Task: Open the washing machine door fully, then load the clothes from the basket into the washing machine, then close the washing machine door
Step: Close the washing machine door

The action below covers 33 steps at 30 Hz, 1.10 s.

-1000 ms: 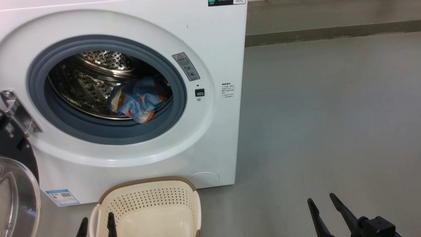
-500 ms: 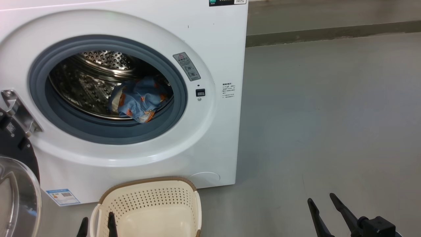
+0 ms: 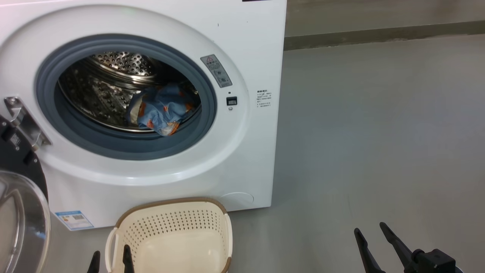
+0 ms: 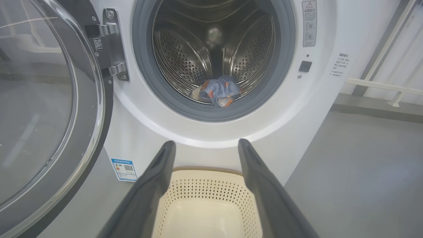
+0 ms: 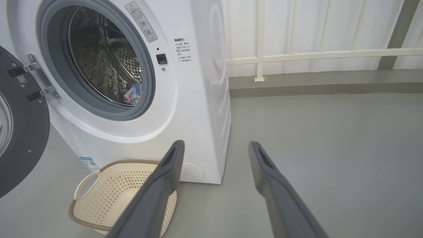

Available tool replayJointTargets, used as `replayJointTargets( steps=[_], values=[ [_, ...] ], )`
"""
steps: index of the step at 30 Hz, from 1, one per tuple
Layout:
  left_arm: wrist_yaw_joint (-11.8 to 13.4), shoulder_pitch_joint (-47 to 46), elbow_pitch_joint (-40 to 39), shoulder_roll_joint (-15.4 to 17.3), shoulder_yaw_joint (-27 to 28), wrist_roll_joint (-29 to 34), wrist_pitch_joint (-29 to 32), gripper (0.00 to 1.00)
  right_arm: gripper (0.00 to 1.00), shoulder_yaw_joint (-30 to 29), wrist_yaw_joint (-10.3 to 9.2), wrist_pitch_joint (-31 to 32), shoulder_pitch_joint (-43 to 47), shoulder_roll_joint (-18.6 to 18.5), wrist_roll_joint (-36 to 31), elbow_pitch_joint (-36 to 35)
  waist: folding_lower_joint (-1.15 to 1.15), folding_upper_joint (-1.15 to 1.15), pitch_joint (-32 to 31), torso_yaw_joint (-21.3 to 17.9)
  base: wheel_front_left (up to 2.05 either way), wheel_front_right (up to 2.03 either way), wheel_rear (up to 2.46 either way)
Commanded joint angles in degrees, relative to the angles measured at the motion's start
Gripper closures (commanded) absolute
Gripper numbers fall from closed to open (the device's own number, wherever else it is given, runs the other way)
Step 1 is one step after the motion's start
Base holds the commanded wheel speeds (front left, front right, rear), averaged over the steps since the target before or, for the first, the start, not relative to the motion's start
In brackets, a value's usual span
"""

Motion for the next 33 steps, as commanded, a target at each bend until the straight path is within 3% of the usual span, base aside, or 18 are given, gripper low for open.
replayJointTargets(
  steps=[1,14,33],
  values=[
    [0.52,-1.37,-1.03,0.48,1.56,0.54,-0.37,0.00,0.00,1.28,0.08,-0.28,-1.15,-0.68,-0.93,-1.33,0.00,0.00,0.00,0.03,-1.53,1.53,0.00],
    [0.25,-1.34,-0.98,0.48,1.47,1.01,-0.37,0.00,0.00,1.36,0.08,-0.28,-1.18,-0.66,-0.82,-1.36,0.00,0.00,0.34,0.15,-1.31,1.31,0.00],
    [0.12,-1.75,-0.89,0.48,1.51,1.26,-0.37,0.00,0.00,1.35,0.08,-0.28,-1.50,-0.53,-0.93,-1.36,0.00,0.00,0.78,1.05,-0.06,0.06,0.00]
  ],
)
